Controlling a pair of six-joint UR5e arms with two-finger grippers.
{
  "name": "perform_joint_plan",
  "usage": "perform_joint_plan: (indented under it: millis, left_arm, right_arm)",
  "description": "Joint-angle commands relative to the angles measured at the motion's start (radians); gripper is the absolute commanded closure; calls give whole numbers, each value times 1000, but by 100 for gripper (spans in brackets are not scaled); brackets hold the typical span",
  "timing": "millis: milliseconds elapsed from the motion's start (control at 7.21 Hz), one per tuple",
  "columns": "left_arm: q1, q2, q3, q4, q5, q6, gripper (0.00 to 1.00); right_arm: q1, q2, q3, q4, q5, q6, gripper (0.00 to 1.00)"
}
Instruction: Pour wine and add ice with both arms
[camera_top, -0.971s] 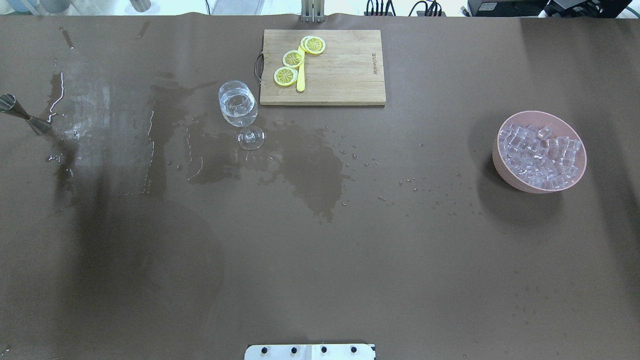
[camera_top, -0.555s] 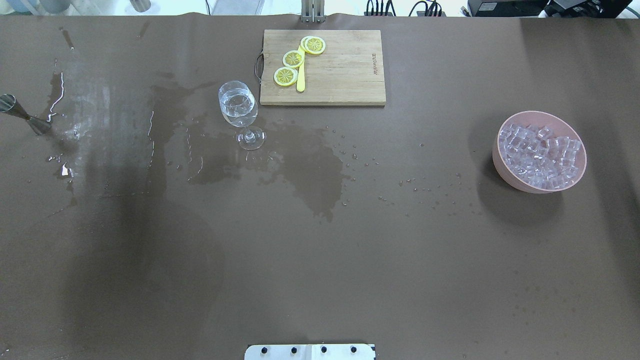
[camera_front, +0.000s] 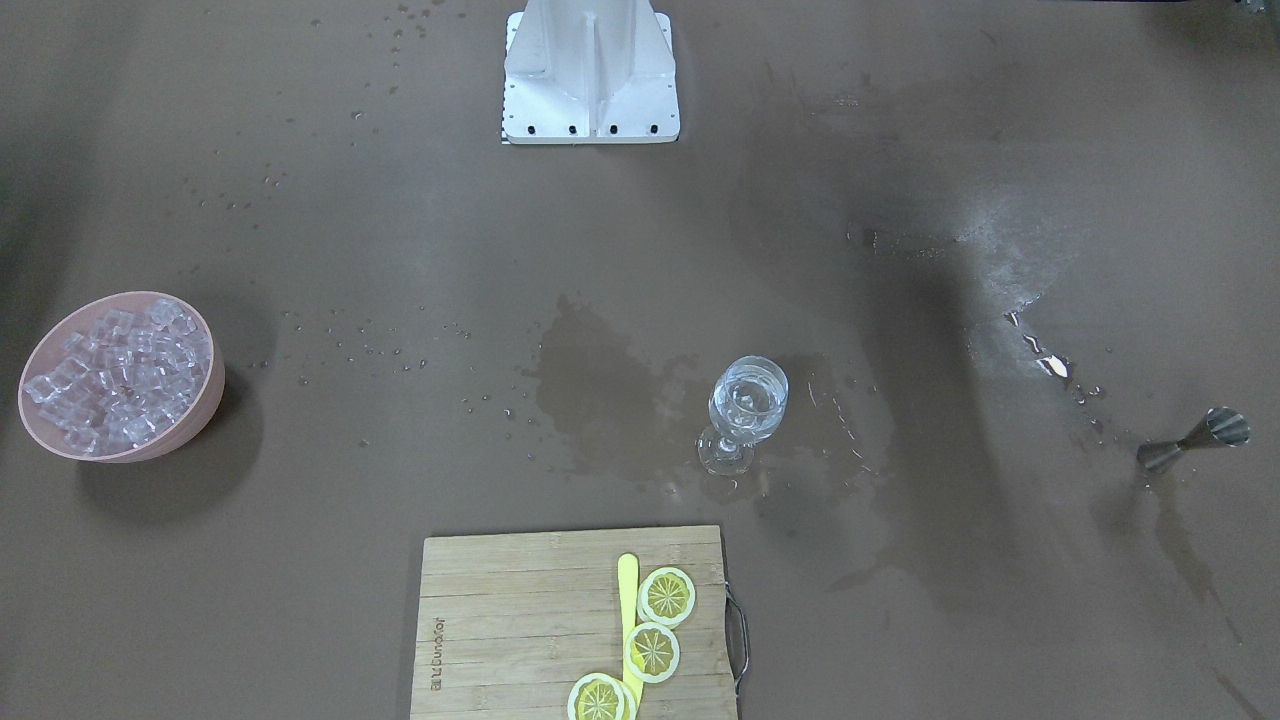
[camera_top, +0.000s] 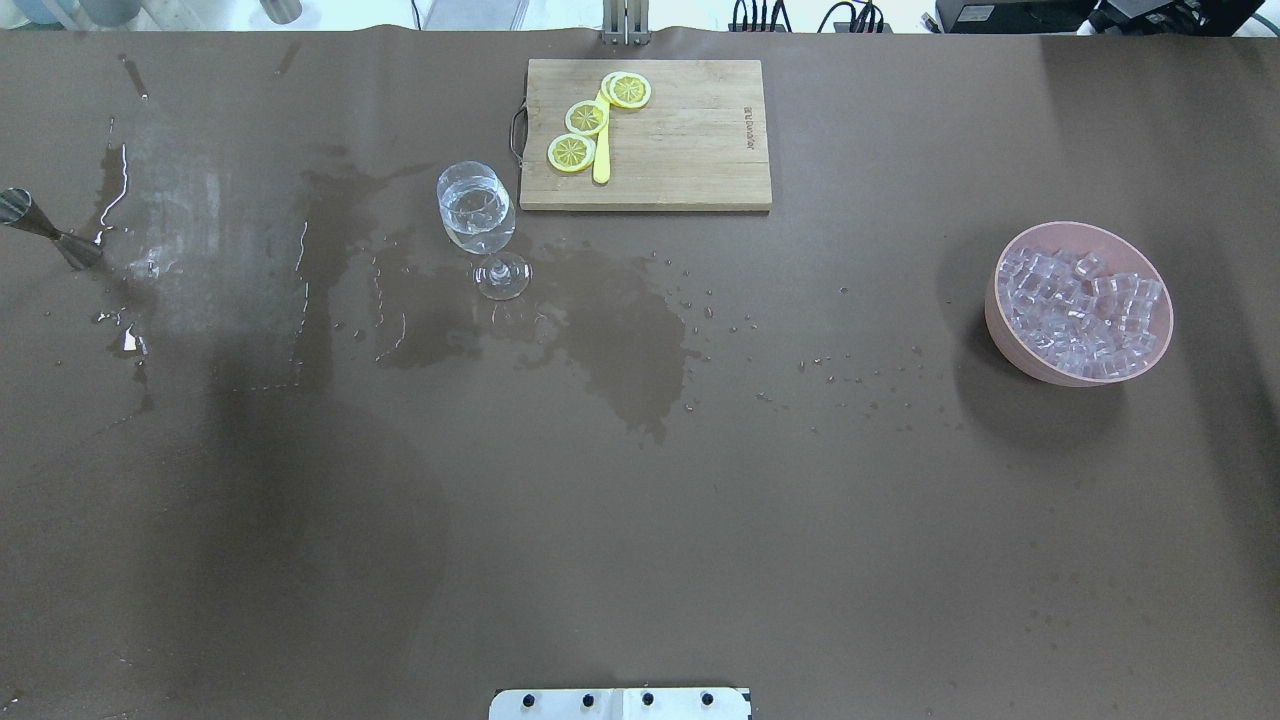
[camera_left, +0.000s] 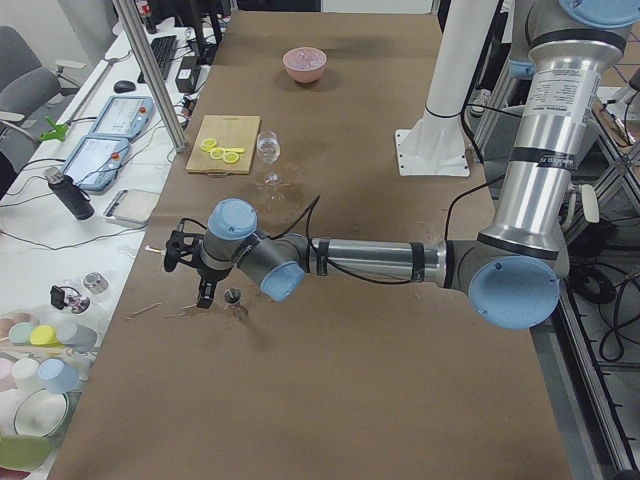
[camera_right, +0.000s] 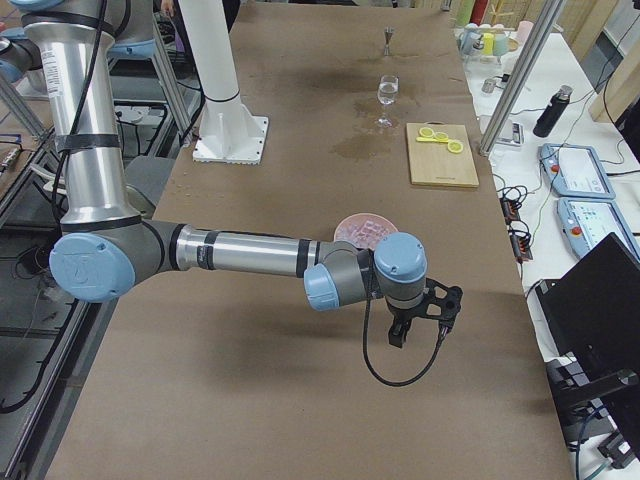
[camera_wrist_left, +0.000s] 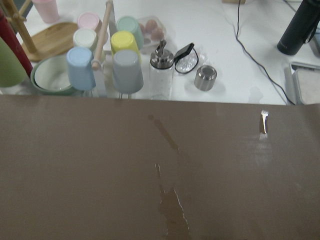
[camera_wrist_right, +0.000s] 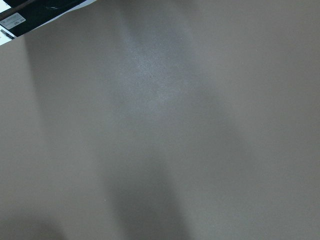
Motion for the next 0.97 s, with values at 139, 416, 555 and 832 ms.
perform_joint_plan:
  millis: [139, 416, 555, 832]
  left_arm:
    - [-2, -4, -24, 327, -93, 181, 9]
    - [-13, -4, -27, 439, -84, 341, 9]
    - [-40, -4, -30, 458, -85, 351, 4]
    - [-56, 1, -37, 460, -93, 351, 4]
  right_arm:
    - [0, -9, -14, 20, -29, -176, 0]
    - [0, -11, -20, 19, -37, -185, 0]
    - [0, -12, -20, 19, -40, -186, 0]
    - [0, -12, -20, 19, -40, -185, 0]
